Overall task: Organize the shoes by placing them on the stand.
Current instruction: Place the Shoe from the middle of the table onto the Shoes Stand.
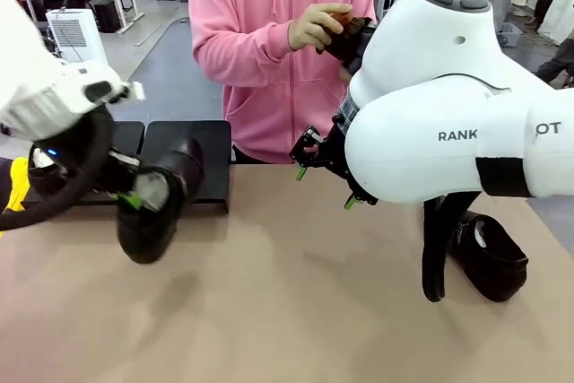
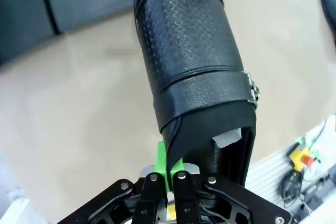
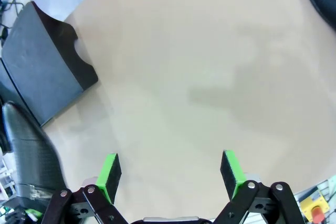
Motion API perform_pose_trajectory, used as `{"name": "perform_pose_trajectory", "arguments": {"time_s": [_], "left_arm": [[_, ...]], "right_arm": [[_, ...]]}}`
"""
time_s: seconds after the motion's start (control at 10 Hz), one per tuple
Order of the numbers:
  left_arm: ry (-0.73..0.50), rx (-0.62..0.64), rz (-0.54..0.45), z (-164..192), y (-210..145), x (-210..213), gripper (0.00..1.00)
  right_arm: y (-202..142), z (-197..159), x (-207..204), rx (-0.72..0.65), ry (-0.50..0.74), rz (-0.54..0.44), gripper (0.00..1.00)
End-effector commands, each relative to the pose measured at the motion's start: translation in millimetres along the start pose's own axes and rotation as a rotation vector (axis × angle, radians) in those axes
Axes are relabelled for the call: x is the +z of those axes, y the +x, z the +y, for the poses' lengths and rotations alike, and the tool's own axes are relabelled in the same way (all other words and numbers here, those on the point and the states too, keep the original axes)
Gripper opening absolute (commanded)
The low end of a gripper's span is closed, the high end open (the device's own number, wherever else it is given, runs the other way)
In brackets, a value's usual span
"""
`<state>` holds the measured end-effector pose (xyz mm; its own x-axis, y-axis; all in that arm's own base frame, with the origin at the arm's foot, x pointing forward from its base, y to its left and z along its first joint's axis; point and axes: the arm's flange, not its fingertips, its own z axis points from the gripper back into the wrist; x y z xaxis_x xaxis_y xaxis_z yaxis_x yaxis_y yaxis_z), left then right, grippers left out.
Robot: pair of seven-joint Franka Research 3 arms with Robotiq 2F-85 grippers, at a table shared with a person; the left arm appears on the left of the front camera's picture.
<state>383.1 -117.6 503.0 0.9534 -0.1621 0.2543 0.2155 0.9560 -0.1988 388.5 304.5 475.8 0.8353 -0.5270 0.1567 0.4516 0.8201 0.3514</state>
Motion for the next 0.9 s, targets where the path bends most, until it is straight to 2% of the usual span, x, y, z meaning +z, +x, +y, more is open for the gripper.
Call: {"name": "perform_pose_trajectory", "arguments": {"time_s": [0.0,0.1,0.4,0.8], "left_arm": [[0.012,-0.004,-0.088,30,19,6,0.00],[0.063,0.004,-0.151,51,30,10,0.00],[0.144,0.074,-0.225,115,67,-1,0.00],[0.160,0.169,-0.300,161,92,-22,0.00]], "right_arm": [[2,2,0,0.009,0.018,0.015,1.00],[2,2,0,0.009,0.018,0.015,1.00],[2,2,0,0.009,0.018,0.015,1.00],[2,2,0,0.009,0.018,0.015,1.00]]}}
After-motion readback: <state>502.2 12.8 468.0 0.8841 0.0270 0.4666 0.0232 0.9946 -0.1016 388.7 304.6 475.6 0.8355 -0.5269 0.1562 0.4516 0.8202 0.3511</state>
